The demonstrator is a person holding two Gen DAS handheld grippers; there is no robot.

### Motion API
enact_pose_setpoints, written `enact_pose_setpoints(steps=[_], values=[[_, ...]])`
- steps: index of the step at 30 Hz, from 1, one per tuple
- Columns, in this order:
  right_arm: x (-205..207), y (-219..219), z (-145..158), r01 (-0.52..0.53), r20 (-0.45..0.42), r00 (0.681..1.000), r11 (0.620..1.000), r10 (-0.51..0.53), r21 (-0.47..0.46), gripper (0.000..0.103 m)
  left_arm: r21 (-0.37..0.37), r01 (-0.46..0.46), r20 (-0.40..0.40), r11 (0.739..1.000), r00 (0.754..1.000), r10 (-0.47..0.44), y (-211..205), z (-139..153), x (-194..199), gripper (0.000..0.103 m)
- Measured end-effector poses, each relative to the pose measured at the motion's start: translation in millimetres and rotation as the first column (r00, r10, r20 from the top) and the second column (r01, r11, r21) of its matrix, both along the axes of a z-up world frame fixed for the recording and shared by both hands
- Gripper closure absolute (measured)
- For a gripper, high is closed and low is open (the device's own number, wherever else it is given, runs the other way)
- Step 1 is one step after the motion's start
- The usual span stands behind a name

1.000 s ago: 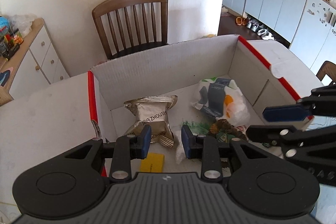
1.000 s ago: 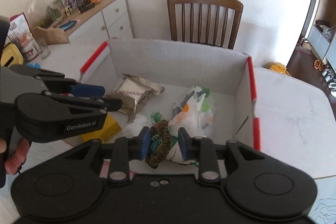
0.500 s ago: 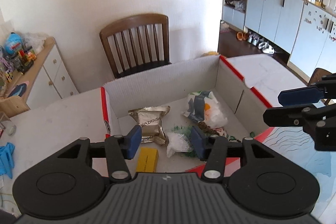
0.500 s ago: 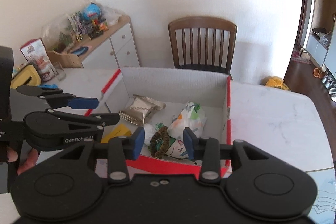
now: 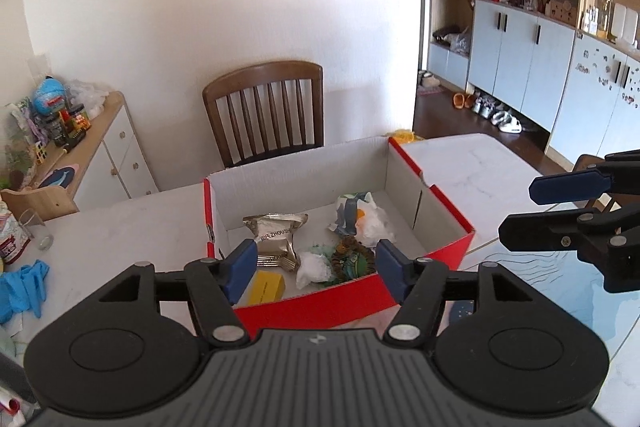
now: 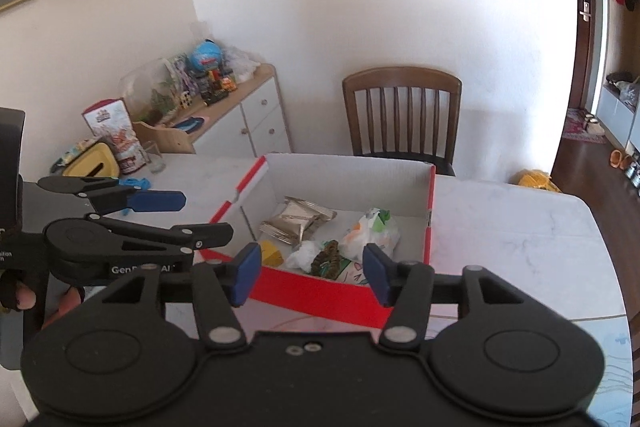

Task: Organize objects
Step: 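Withdraw both tools from the red box back toward the mat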

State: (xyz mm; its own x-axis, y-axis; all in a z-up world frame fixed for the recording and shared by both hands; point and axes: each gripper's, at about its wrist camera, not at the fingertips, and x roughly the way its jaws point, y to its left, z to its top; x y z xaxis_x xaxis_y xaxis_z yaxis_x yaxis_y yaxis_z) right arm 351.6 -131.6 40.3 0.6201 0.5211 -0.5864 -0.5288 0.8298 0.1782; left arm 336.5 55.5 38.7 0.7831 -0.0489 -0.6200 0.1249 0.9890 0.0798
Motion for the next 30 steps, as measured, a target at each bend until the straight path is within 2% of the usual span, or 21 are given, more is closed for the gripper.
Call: enact_pose_setpoints(steps=[4,7,10,16,21,24,26,30], values=[[-13,-7,5,-0.018,0.021,1.000,1.000,0.018,0.008,0.040,-0.007,-0.020,0.022,1.000,1.000,0.020,-3,7,-17,0.030],[-22,-12,8,-0.032,0.030,0.999,0.999,0.031,0.016,0.036,-0.003,-0.029,0.034,1.000,0.999,0.029,-7,11,-30,0.028],[-30,-18,10,-0.042,0.036,0.999,0.999,0.041,0.029,0.031,-0.008,-0.037,0.043,0.999,0.998,0.038,-9,14,-41,0.021],[-44,-30,11,-0.048,0.045,0.998,0.998,0.046,0.047,0.019,-0.013,-0.067,0.048,0.998,0.997,0.067,-14,14,-64,0.018],[-58,-39,5,-0.055,0.051,0.997,0.998,0.053,0.041,0.008,-0.012,-0.077,0.033,0.997,0.996,0.077,-17,4,-82,0.016],[-65,-43,-1,-0.052,0.051,0.997,0.998,0.051,0.028,0.003,-0.012,-0.084,0.024,0.996,0.996,0.084,-18,-5,-94,0.009],[-70,-46,-6,-0.048,0.046,0.998,0.999,0.047,0.021,0.001,-0.016,-0.091,0.021,0.996,0.996,0.091,-18,-11,-102,0.003],[-76,-52,-16,-0.040,0.026,0.999,0.999,0.040,0.006,0.001,-0.017,-0.106,0.014,0.994,0.994,0.106,-18,-24,-114,0.001]])
